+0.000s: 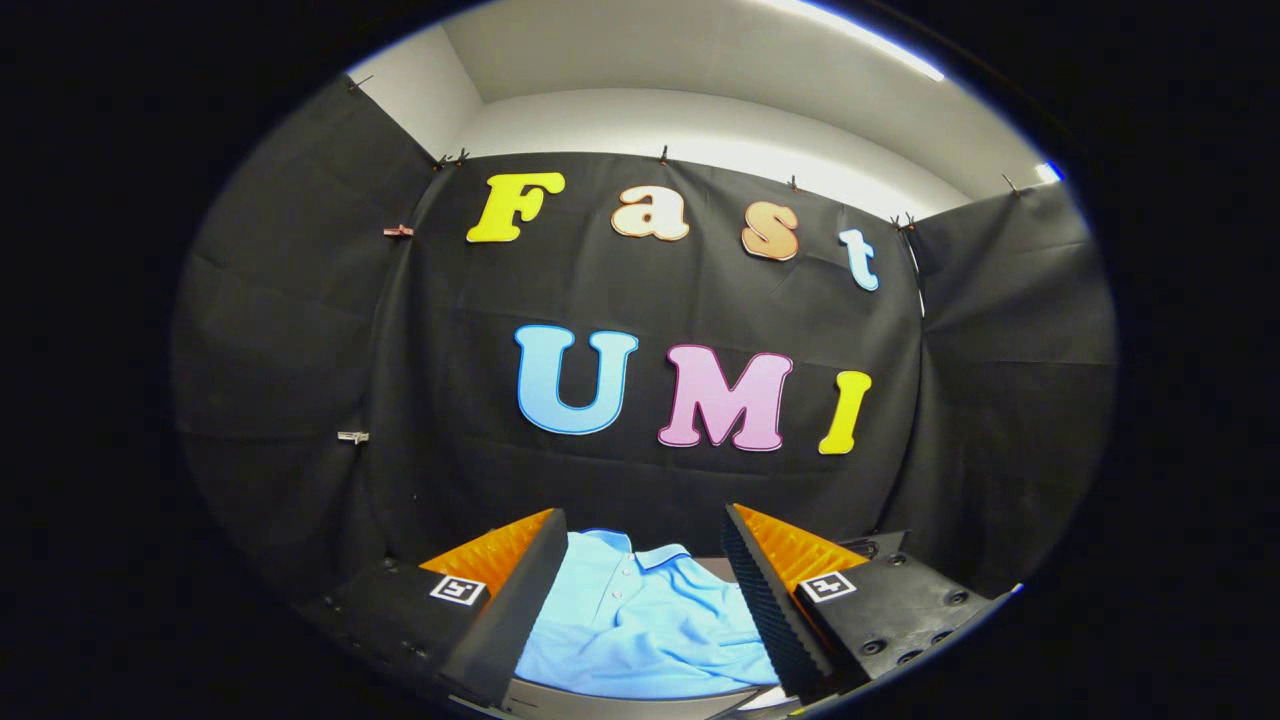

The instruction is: Put the clothes into the washing machine and then close the washing machine lid.

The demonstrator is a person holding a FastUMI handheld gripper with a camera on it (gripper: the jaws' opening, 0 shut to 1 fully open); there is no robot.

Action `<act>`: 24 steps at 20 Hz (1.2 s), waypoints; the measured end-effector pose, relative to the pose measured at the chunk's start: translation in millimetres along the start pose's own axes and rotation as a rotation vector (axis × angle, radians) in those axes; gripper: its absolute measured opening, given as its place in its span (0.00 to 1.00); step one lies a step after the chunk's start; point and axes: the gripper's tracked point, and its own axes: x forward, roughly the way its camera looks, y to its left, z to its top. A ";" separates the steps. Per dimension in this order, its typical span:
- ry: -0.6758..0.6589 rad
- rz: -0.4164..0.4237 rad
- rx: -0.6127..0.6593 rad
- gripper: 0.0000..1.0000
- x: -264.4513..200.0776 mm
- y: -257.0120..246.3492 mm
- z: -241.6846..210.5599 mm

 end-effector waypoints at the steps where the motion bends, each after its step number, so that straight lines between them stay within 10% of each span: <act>1: 0.000 -0.003 -0.003 0.98 -0.1 -1.0 -0.9; 24: 0.327 0.090 0.009 0.98 57.0 30.1 -86.8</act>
